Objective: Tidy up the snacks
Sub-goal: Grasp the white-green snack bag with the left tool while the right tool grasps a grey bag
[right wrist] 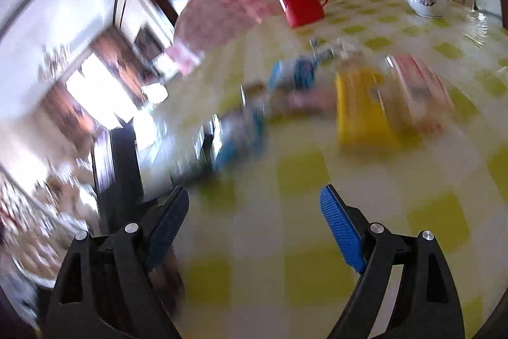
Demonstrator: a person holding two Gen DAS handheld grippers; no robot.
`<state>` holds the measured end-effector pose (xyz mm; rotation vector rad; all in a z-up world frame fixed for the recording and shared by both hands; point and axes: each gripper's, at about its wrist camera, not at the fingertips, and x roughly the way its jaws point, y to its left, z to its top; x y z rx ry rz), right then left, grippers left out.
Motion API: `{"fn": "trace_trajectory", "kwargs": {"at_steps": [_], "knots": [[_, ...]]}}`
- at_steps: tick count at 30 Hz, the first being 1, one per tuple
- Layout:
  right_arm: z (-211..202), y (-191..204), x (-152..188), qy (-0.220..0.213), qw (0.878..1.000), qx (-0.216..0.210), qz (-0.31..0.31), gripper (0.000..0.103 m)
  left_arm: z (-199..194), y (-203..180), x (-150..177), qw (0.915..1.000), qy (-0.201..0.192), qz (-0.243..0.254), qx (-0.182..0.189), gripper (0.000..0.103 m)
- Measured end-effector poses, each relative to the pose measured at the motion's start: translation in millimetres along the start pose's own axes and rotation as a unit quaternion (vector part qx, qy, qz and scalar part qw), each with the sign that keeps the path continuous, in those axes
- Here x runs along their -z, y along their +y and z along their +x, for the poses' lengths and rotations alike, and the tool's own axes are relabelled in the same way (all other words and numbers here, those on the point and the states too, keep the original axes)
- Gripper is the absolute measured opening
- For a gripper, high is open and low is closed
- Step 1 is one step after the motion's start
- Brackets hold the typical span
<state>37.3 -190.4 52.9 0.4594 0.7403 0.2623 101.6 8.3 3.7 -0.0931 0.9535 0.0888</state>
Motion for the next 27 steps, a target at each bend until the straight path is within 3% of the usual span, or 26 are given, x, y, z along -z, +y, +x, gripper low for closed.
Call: {"fn": "trace_trajectory", "kwargs": {"at_steps": [3,6,14,15,16,17,23,27], "knots": [[49.4,22.6,-34.5,0.036,0.999,0.015,-0.021,0.084,2.3,-0.6,2.0,0.9997,0.006,0.020,-0.011,0.101],[97.8,42.4,-47.7,0.078,0.995,0.048,-0.046,0.085,3.1,8.6,1.6,0.9997,0.006,0.013,-0.018,0.101],[179.3,60.9,-35.8,0.184,0.964,0.142,-0.129,0.087,0.6,12.5,3.1,0.9997,0.008,0.013,-0.017,0.101],[179.6,62.1,-32.2,0.181,0.963,0.141,-0.143,0.085,0.3,12.8,3.1,0.9998,0.008,0.012,-0.016,0.101],[174.0,62.2,-30.2,0.166,0.964,0.133,-0.157,0.065,0.1,12.6,2.6,0.9998,0.008,0.012,-0.016,0.101],[167.2,58.7,-30.2,0.159,0.967,0.131,-0.153,0.061,0.3,13.0,2.3,0.9998,0.007,0.012,-0.016,0.101],[69.6,24.7,-23.3,0.055,0.990,0.080,-0.106,0.058,2.0,15.2,0.3,0.9999,0.004,0.000,-0.009,0.101],[27.0,-4.0,-5.6,0.026,0.996,0.052,-0.075,0.059,3.0,10.2,-2.8,1.0000,0.000,-0.007,0.000,0.101]]}}
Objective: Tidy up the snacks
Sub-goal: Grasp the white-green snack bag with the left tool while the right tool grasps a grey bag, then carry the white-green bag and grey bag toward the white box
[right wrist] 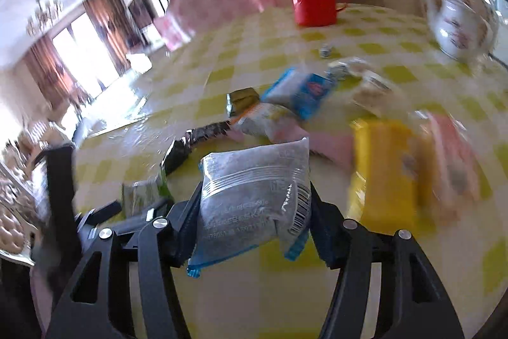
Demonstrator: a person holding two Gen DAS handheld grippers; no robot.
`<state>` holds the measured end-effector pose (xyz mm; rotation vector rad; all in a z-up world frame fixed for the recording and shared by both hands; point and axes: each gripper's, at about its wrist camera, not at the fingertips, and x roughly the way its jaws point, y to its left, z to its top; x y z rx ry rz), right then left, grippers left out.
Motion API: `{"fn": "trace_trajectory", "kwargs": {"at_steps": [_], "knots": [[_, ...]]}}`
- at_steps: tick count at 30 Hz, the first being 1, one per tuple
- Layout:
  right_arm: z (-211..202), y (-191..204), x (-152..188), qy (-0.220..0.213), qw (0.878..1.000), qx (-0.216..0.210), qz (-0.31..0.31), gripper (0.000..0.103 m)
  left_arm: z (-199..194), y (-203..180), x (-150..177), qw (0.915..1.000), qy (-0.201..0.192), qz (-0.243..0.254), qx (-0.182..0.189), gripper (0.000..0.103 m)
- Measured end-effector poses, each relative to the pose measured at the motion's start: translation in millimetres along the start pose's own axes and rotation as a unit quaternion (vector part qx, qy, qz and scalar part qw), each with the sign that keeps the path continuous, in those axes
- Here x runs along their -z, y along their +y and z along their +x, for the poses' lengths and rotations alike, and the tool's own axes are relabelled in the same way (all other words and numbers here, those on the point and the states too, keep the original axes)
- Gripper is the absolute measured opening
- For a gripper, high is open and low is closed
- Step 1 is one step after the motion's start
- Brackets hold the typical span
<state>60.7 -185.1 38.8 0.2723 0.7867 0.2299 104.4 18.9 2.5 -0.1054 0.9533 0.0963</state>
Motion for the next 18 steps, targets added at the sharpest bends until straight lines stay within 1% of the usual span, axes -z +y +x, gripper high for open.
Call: {"fn": "trace_trajectory", "kwargs": {"at_steps": [2,4,5,6,7,8,12,13,15,18], "knots": [[-10.7,-12.3,17.0,0.000,1.000,-0.017,0.024,0.059,3.9,-8.7,-2.1,0.9998,0.004,0.017,-0.007,0.101],[-17.6,-14.1,24.4,-0.003,1.000,-0.011,0.024,0.059,4.8,-14.8,-2.6,0.9994,0.006,0.034,-0.006,0.101],[-21.7,-12.4,27.2,-0.008,1.000,-0.007,0.020,0.059,3.9,-15.7,-2.3,0.9992,0.005,0.039,0.004,0.101],[-24.8,-9.8,29.2,-0.010,1.000,-0.008,0.019,0.059,0.7,-14.6,-1.3,0.9989,-0.003,0.041,0.024,0.087],[-26.1,-8.0,31.7,-0.010,1.000,-0.013,0.018,0.059,-4.5,-11.4,0.1,0.9983,-0.018,0.039,0.038,0.054],[-27.4,-7.4,34.3,-0.009,1.000,-0.016,0.016,0.059,-6.7,-9.9,1.6,0.9979,-0.023,0.045,0.040,0.045],[-28.7,7.6,44.9,-0.002,1.000,-0.020,-0.006,0.059,-6.5,1.1,0.9,0.9955,-0.017,0.023,0.090,0.044],[-28.7,11.6,47.3,0.000,1.000,-0.020,-0.012,0.059,-5.5,4.2,0.3,0.9936,-0.014,0.011,0.112,0.044],[-24.4,16.2,48.3,0.002,1.000,-0.017,-0.021,0.059,-3.9,4.5,-0.5,0.9909,-0.010,0.001,0.134,0.044],[-20.6,23.5,51.7,0.004,0.999,-0.010,-0.036,0.059,-8.6,-0.2,0.4,0.9909,-0.022,0.004,0.133,0.044]]}}
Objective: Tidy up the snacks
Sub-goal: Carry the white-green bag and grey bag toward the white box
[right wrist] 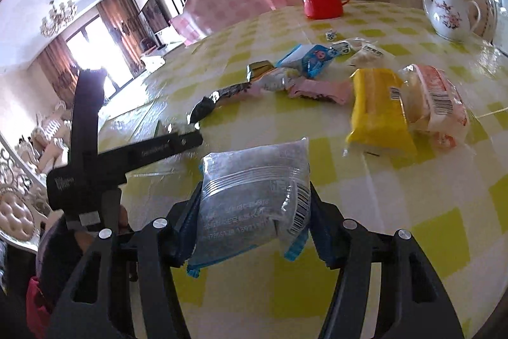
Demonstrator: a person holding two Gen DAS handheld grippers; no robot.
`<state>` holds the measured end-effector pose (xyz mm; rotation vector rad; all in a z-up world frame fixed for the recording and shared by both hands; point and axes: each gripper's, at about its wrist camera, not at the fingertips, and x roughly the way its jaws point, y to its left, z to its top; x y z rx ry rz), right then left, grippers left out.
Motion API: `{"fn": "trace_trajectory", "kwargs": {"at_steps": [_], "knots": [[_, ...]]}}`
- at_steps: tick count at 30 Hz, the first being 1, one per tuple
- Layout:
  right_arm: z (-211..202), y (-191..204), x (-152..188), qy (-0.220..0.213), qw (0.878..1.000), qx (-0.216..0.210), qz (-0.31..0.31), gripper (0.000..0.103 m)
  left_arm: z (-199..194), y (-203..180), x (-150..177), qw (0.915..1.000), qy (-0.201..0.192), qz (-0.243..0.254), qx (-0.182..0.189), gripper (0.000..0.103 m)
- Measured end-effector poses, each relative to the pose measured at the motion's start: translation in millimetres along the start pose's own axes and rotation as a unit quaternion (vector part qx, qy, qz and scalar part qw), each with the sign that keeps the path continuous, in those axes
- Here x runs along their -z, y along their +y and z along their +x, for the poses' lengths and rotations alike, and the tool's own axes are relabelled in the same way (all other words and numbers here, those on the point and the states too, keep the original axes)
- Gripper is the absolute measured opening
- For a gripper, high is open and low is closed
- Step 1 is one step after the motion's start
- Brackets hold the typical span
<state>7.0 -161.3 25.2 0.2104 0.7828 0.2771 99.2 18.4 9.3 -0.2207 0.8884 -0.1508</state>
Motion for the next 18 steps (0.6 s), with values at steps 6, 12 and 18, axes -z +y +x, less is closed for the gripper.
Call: {"fn": "trace_trajectory", "kwargs": {"at_steps": [6,12,18], "knots": [[7.6,-3.6,1.5,0.007,1.000,0.013,0.000,0.059,-11.1,-2.6,-0.5,0.9997,-0.022,-0.004,0.004,0.044],[5.5,-9.6,3.5,0.003,1.000,0.014,0.021,0.059,-30.5,-13.2,12.7,0.9985,-0.050,0.012,-0.017,0.044],[-7.0,-2.2,21.0,-0.004,0.999,-0.005,0.035,0.059,-66.7,-25.2,38.4,0.9950,-0.090,0.025,-0.034,0.045]]}}
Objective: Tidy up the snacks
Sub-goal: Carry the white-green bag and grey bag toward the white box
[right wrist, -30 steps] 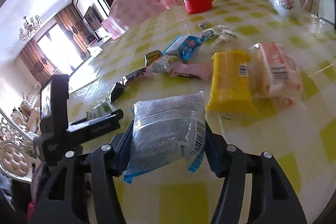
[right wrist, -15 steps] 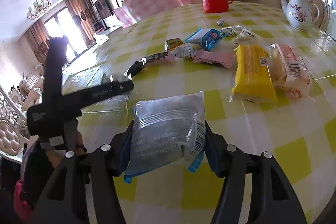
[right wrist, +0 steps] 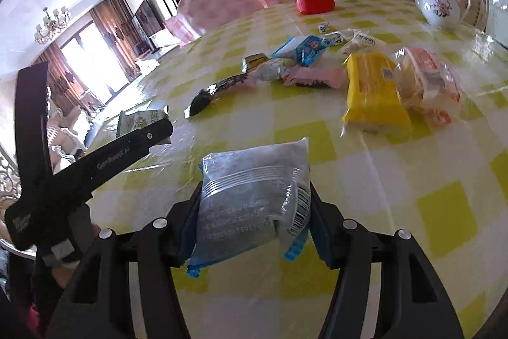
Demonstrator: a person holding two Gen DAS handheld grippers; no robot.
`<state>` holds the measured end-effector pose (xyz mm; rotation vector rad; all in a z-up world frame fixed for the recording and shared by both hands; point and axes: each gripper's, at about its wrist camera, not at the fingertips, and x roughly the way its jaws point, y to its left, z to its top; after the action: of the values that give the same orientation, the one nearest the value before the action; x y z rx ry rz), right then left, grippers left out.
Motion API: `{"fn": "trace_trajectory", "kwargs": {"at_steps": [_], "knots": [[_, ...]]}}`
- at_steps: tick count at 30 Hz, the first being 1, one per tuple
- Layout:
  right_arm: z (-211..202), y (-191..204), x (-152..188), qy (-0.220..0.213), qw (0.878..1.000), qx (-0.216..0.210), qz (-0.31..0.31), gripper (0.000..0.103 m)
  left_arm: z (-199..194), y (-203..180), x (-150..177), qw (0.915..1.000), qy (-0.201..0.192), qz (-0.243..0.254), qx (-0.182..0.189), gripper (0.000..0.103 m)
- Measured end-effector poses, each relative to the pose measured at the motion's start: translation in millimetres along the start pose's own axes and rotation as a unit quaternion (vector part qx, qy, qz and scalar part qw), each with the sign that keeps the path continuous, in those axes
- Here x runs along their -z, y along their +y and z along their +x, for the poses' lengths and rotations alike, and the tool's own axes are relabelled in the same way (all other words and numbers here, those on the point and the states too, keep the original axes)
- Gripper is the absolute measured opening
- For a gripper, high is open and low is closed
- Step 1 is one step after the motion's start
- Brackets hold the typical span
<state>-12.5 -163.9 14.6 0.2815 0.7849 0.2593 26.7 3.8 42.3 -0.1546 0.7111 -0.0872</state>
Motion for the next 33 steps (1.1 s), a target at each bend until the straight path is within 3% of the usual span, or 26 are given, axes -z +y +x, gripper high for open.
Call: {"fn": "trace_trajectory", "kwargs": {"at_steps": [10,17,26,33], "knots": [[-20.9,-2.7,24.5,-0.018,0.999,-0.010,0.034,0.059,-50.9,-0.5,28.4,0.9996,-0.024,0.011,0.004,0.045],[-30.3,0.9,36.1,-0.027,0.999,-0.019,0.040,0.059,-69.7,7.7,50.2,0.9999,-0.002,0.015,0.005,0.045],[-38.4,17.2,52.3,-0.018,0.999,-0.037,0.023,0.059,-115.9,30.7,71.8,0.9998,0.012,0.012,0.014,0.045],[-44.2,35.8,66.1,-0.009,0.999,-0.053,-0.002,0.059,-155.3,67.1,94.7,0.9998,0.006,0.017,-0.003,0.045]]}}
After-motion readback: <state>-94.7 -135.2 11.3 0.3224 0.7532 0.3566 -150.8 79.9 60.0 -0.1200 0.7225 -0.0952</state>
